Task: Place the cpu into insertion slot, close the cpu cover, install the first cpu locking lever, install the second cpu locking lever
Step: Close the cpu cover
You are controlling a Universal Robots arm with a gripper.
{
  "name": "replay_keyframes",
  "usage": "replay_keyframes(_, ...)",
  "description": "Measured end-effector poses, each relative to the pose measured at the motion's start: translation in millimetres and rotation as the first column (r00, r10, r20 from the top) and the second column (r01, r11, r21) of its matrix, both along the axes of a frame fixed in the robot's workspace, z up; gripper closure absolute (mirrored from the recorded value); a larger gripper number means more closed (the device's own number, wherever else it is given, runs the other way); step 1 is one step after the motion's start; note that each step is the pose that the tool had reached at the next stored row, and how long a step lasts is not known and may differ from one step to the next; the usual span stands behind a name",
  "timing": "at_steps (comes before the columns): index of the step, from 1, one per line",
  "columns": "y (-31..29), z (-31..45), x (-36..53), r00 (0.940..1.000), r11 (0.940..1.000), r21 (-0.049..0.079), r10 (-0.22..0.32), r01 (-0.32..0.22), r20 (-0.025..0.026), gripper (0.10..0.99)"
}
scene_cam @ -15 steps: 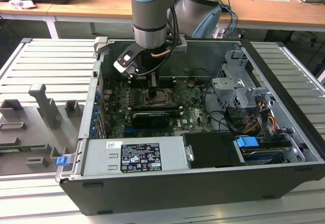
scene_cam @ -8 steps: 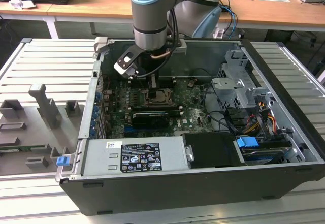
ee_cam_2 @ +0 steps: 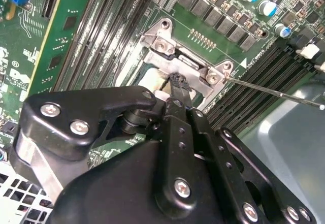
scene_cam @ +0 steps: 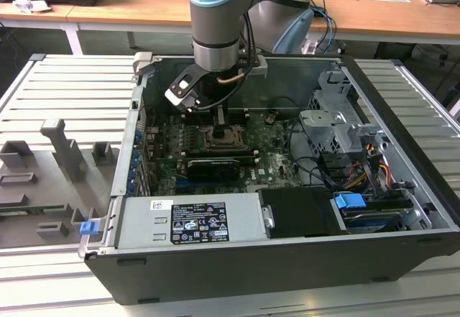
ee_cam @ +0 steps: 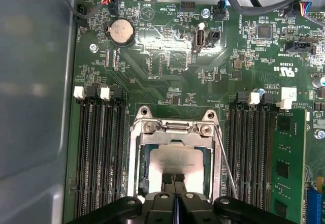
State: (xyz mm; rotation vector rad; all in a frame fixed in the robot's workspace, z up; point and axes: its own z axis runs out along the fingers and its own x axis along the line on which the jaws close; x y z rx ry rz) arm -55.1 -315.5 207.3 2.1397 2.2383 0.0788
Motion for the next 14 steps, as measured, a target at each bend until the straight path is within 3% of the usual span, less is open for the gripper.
replay_keyframes(4, 0.4, 8.9, 0.0, 1.0000, 1.0000, 0.000, 0.000, 0.000, 0.0004, 0.980)
replay_keyframes(14, 0.4, 9.0, 7.5, 1.0000, 1.0000, -0.001, 0.000, 0.000, -0.0010, 0.980)
